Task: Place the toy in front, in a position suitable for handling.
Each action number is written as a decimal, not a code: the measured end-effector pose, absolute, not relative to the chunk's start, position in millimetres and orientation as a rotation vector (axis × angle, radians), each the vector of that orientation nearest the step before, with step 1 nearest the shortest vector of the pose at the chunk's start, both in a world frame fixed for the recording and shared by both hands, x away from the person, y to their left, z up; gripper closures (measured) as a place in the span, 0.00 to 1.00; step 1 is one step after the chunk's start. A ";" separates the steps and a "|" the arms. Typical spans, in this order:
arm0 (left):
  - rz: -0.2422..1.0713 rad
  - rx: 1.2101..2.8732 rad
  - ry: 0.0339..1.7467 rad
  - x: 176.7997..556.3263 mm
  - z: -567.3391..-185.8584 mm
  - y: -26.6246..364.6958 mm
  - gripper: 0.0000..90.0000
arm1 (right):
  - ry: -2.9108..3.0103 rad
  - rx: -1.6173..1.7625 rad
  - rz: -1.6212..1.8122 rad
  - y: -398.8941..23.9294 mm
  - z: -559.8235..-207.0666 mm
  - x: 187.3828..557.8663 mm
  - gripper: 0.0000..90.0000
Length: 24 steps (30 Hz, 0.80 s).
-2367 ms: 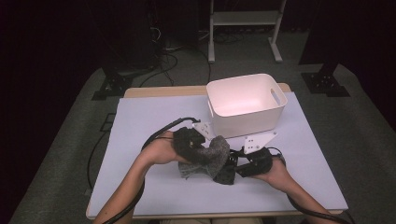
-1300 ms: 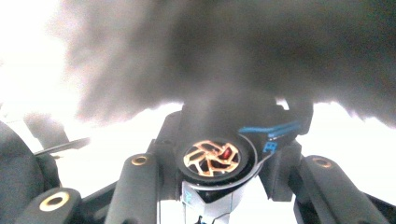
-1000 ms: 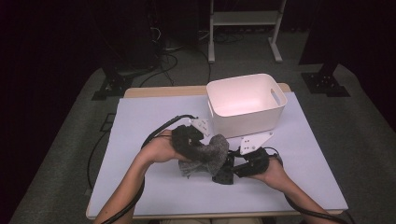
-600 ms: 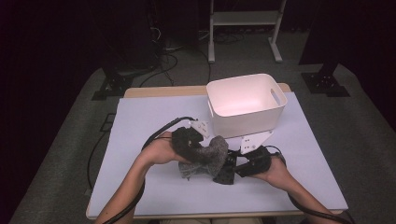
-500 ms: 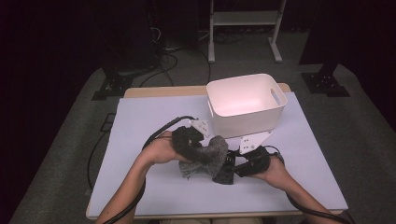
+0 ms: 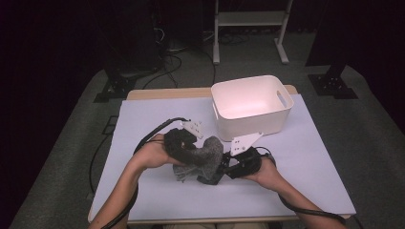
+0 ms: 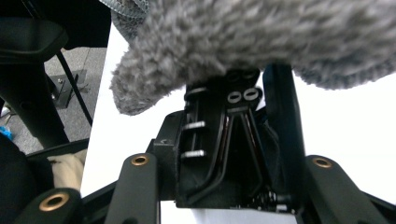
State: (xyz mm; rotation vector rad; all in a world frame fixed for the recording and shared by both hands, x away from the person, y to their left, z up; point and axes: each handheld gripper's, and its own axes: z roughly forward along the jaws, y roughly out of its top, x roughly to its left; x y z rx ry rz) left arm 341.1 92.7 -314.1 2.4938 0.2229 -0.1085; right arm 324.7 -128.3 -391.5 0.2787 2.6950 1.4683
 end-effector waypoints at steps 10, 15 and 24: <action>-0.157 2.470 0.155 341.7 -327.7 64.0 0.77 | 2.741 0.289 1.394 -157.7 -395.9 318.8 0.63; -0.190 2.473 0.150 343.3 -338.9 55.5 0.76 | 2.763 0.313 1.377 -170.1 -399.7 316.9 0.63; -0.183 2.523 0.184 345.1 -359.7 51.7 0.76 | 2.808 0.338 1.279 -188.9 -414.0 310.2 0.65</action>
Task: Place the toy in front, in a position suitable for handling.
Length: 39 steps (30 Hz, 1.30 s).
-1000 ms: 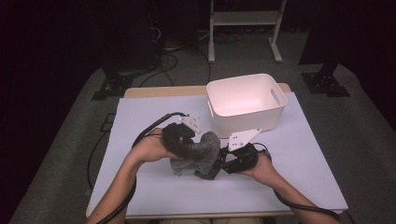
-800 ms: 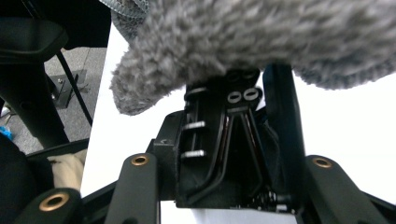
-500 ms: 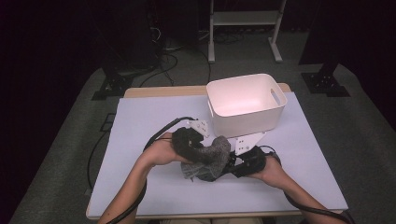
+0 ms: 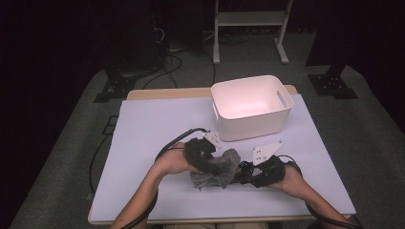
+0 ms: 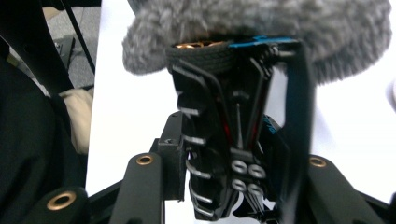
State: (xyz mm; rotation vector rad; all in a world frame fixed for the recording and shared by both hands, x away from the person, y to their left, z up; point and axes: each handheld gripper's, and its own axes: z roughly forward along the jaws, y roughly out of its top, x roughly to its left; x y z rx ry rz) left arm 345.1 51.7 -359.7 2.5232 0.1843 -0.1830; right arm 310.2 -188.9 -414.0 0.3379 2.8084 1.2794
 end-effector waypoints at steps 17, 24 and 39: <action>-0.176 2.547 0.186 345.1 -371.6 44.3 0.76 | 2.893 0.411 1.150 -205.0 -447.5 309.7 0.62; -0.179 2.559 0.170 345.7 -372.3 38.3 0.75 | 2.867 0.434 1.182 -214.5 -444.3 307.6 0.57; -0.121 2.624 0.094 342.2 -365.2 14.6 0.75 | 2.843 0.357 1.160 -200.8 -437.9 307.0 0.61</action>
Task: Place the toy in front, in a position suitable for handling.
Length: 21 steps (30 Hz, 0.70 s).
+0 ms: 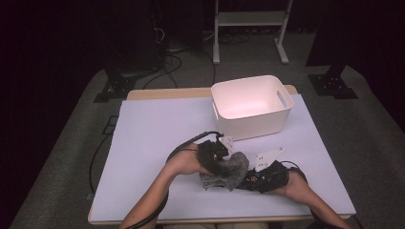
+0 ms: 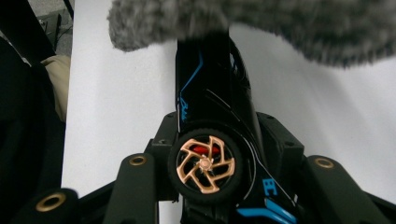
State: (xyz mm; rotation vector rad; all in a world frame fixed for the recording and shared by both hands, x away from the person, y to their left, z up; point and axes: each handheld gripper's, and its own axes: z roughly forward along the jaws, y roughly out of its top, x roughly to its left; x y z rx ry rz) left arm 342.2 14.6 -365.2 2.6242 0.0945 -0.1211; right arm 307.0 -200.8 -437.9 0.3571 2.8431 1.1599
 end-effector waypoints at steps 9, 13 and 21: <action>-0.055 2.659 0.140 340.1 -363.5 52.5 0.76 | 2.849 0.364 1.198 -203.5 -439.2 310.3 0.61; -0.051 2.674 0.195 339.4 -364.8 73.2 0.77 | 2.854 0.377 1.206 -203.8 -439.3 311.7 0.61; -0.080 2.651 0.148 338.9 -364.7 54.0 0.73 | 2.854 0.419 1.223 -203.7 -439.5 312.6 0.61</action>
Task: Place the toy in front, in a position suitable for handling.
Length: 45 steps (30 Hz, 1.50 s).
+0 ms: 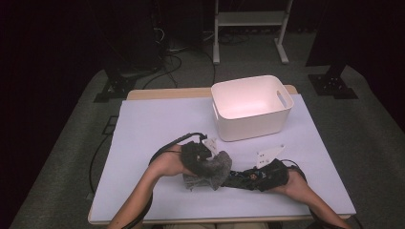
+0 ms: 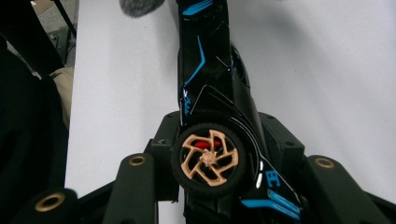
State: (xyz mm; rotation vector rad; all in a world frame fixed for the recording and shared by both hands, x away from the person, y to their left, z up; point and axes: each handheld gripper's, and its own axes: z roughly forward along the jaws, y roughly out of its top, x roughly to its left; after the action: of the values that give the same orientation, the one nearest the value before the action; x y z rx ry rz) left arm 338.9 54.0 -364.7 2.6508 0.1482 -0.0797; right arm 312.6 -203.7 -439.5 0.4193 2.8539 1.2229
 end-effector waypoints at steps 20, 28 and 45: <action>-0.051 2.586 0.113 340.2 -362.0 31.2 0.76 | 2.834 0.447 1.257 -207.2 -438.4 311.6 0.60; -0.072 2.575 -0.016 332.6 -354.9 -5.9 0.80 | 2.822 0.432 1.259 -206.3 -438.8 309.3 0.61; -0.104 2.601 0.023 336.0 -363.3 5.5 0.80 | 2.826 0.427 1.274 -208.3 -439.9 310.1 0.62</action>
State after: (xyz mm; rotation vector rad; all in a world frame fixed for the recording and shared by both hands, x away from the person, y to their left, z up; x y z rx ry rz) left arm 336.0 5.5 -363.3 2.6008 0.0230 -0.1041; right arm 310.1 -208.3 -439.9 0.4268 2.8256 1.2744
